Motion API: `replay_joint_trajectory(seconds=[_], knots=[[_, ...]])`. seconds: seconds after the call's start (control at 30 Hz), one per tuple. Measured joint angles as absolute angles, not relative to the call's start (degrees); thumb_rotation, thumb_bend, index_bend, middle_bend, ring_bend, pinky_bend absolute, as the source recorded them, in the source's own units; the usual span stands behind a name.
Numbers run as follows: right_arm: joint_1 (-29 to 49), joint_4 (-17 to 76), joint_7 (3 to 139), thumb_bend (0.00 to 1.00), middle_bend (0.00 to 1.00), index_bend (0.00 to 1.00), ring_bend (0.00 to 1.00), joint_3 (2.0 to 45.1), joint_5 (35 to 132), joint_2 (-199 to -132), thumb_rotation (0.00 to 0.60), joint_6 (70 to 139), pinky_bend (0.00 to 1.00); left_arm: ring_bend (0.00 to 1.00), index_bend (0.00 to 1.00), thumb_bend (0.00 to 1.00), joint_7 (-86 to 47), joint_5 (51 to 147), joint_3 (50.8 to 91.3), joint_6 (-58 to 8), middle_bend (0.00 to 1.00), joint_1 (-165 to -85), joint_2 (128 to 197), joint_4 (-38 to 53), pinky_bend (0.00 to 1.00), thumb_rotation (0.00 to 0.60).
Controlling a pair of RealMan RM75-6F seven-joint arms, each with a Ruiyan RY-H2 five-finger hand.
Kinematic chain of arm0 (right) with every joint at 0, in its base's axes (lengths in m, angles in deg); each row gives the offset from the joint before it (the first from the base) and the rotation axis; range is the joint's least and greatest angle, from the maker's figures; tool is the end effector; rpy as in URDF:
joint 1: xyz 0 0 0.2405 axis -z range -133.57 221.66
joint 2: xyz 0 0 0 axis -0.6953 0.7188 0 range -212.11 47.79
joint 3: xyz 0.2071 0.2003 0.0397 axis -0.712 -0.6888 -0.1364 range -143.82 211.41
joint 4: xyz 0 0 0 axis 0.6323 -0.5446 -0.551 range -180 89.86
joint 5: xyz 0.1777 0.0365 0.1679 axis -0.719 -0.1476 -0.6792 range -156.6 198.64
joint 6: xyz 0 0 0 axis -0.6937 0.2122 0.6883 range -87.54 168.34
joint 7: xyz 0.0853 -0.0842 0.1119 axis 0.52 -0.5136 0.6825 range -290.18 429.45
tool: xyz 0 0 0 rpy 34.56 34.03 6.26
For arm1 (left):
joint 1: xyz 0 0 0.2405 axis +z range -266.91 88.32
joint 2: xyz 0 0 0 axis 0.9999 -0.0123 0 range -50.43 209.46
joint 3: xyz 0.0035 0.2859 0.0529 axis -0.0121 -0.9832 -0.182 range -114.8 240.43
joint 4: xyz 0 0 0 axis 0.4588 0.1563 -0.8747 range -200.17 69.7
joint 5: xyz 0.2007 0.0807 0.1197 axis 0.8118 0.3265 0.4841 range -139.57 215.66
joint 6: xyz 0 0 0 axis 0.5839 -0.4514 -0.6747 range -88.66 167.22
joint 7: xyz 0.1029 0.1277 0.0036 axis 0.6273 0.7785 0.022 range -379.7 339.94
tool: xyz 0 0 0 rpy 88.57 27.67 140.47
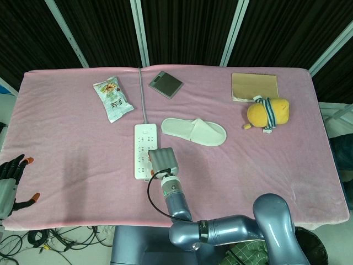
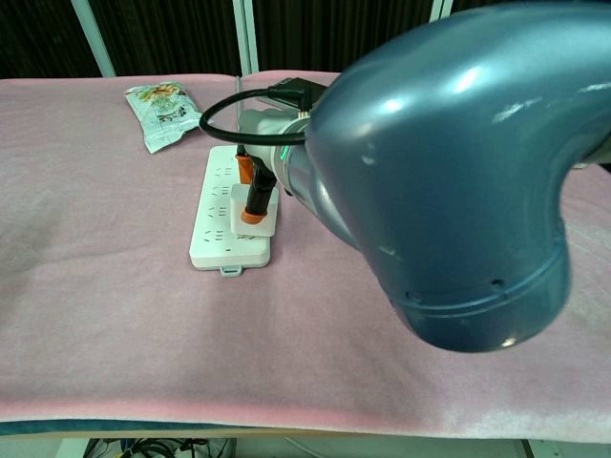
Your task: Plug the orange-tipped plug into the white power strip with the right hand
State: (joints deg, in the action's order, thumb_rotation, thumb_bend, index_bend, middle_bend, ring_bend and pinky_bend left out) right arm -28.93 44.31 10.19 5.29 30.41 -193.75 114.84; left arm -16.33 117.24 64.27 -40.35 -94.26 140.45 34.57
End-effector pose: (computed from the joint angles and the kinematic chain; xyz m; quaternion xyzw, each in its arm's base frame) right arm 0.0574 -0.3618 -0.1501 0.7289 -0.4633 0.2736 0.4234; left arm -0.3563 0.1971 0.1341 -0.5827 -0.4520 -0.3368 0.5854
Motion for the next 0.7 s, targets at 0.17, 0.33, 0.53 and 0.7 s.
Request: replay_joint_trajectory(seconds=[0.17, 0.33, 0.53, 0.7], knots=[[-28.9, 44.2, 10.1, 0.37, 0.69, 0.84, 0.72, 5.2, 30.4, -193.8, 0.600, 114.6, 0.48, 0.00, 0.10, 0.22, -16.4, 117.2, 64.3, -40.4, 0.00, -94.2, 140.4, 34.6, 0.00, 0.600], [-28.9, 44.4, 10.4, 0.37, 0.69, 0.84, 0.72, 4.9, 30.6, -193.8, 0.600, 114.6, 0.48, 0.00, 0.10, 0.22, -16.6, 117.4, 64.2, -40.6, 0.00, -94.1, 140.3, 34.5, 0.00, 0.600], [-29.0, 44.5, 10.1, 0.37, 0.69, 0.84, 0.72, 4.8, 30.4, -193.6, 0.600, 114.3, 0.48, 0.00, 0.10, 0.22, -16.5, 117.3, 64.3, -40.4, 0.00, -94.2, 140.4, 34.5, 0.00, 0.600], [-28.9, 44.3, 10.1, 0.37, 0.69, 0.84, 0.72, 4.9, 30.3, -193.6, 0.600, 114.1, 0.48, 0.00, 0.10, 0.22, -16.4, 117.2, 64.3, -40.3, 0.00, -94.3, 140.4, 34.5, 0.00, 0.600]])
